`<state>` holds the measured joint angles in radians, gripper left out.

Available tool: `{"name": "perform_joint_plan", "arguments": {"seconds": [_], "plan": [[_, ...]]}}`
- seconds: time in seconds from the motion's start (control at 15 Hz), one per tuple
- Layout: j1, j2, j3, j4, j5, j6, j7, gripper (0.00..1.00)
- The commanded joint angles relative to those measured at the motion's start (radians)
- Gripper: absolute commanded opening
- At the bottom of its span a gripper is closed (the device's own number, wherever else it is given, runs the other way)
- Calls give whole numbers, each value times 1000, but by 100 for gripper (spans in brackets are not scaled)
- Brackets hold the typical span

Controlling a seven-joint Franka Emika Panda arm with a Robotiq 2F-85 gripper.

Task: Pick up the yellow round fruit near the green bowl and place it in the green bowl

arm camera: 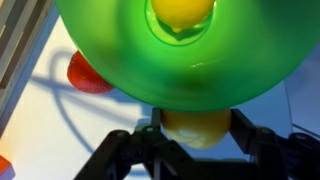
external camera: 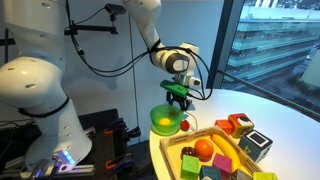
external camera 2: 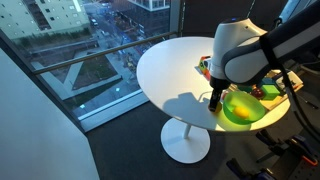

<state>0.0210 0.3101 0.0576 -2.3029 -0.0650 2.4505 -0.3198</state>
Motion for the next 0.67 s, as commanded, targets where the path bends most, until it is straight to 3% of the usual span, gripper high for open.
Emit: {"name": "perform_joint_plan", "arguments": {"seconds": [0.0,0.6], "plan": [[-12,-27,8,7,-2,-7,-4,44],[-8,-106,20,18,18,-32,-8,44]]}}
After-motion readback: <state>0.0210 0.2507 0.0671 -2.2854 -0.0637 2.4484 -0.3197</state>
